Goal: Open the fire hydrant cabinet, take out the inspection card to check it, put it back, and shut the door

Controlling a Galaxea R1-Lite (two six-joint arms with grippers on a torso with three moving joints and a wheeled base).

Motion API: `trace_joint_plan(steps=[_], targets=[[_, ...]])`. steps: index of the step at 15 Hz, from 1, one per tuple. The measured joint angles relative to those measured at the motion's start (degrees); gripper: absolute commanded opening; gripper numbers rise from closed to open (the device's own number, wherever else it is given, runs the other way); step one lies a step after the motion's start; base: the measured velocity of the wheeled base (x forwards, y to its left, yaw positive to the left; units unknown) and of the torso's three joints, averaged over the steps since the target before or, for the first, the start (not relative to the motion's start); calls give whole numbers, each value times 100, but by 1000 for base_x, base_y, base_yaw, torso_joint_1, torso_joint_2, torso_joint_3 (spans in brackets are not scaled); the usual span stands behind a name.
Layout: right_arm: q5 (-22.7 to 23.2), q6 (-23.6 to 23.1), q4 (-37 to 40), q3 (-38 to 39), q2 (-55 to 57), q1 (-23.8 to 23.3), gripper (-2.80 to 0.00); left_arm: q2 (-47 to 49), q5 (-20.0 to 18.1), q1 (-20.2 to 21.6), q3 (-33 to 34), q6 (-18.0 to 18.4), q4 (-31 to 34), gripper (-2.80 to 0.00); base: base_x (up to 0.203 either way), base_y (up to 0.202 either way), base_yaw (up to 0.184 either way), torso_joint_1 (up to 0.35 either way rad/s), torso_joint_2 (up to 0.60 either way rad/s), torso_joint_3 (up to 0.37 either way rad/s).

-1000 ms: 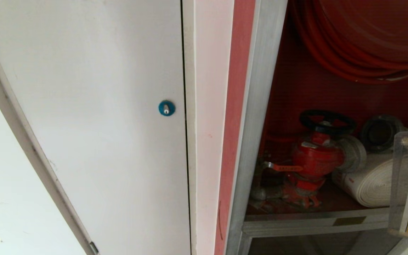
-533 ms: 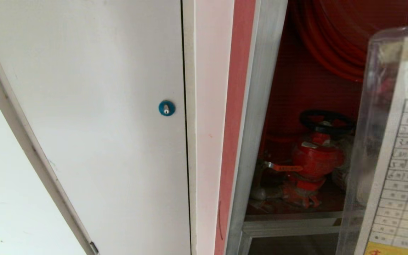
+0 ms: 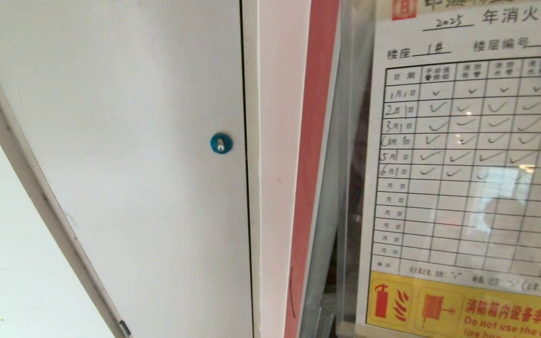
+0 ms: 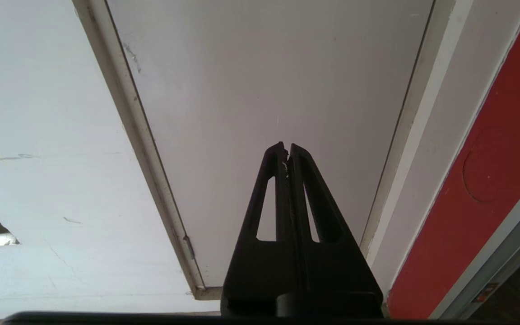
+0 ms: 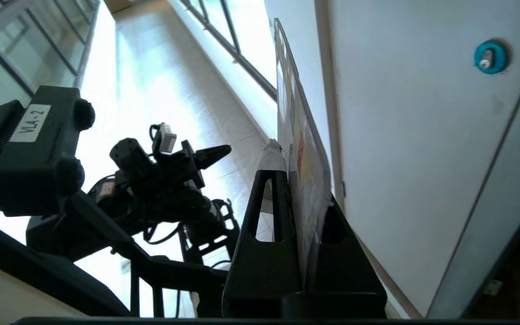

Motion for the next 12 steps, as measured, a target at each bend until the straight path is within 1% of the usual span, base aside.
trace_joint_plan(steps=[4,8,12], targets=[[329,7,-74,0,291,1,-280,0,-1,0,0,-1,0,-280,0,0,0,0,0,0],[376,99,-318,2,405,1,-280,0,0,0,0,0,0,-280,0,0,0,0,0,0],[376,430,-377,-9,414,1,-280,0,-2,0,0,4,-2,-280,0,0,0,0,0,0]])
